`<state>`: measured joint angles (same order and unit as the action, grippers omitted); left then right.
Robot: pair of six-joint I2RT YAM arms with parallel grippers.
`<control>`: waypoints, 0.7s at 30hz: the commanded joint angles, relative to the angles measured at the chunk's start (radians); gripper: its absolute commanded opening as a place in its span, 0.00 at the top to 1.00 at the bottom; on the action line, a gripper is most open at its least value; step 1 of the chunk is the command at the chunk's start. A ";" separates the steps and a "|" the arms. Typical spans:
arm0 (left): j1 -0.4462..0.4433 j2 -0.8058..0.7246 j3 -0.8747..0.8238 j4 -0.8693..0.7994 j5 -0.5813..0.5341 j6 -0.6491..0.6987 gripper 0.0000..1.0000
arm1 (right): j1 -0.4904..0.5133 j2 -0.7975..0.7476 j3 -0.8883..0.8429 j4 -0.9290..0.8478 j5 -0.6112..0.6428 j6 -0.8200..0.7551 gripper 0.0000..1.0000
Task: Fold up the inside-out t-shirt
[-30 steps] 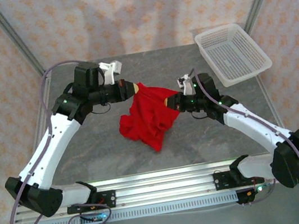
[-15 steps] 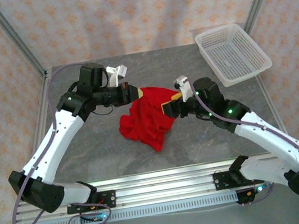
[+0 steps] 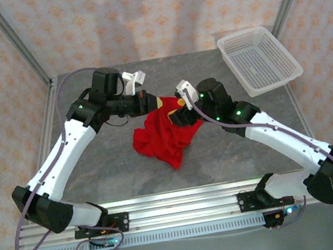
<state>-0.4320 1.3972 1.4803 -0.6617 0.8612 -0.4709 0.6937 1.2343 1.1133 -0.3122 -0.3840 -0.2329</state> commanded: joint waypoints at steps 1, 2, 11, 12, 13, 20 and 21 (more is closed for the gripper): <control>-0.004 -0.001 0.025 0.005 0.021 0.017 1.00 | 0.011 0.014 -0.022 -0.021 -0.033 -0.051 0.39; -0.005 0.000 0.025 0.002 0.020 0.018 1.00 | 0.014 0.019 -0.024 -0.035 -0.044 -0.066 0.39; -0.005 0.012 0.015 0.010 -0.026 0.015 1.00 | 0.059 0.070 0.001 -0.150 -0.059 -0.174 0.41; -0.005 0.013 0.015 0.008 -0.032 0.017 1.00 | 0.059 0.068 -0.001 -0.145 -0.033 -0.161 0.44; -0.005 0.014 0.014 0.005 -0.043 0.017 1.00 | 0.059 0.063 0.002 -0.140 0.001 -0.136 0.54; 0.036 0.006 0.012 -0.148 -0.270 0.054 1.00 | 0.053 -0.138 -0.054 -0.036 -0.014 0.078 1.00; 0.046 -0.001 0.005 -0.151 -0.283 0.054 1.00 | 0.051 -0.172 -0.070 -0.028 -0.028 0.101 1.00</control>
<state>-0.4145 1.4101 1.4803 -0.7425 0.6922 -0.4461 0.7494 1.1767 1.0657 -0.4042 -0.3889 -0.2413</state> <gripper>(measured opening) 0.039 0.043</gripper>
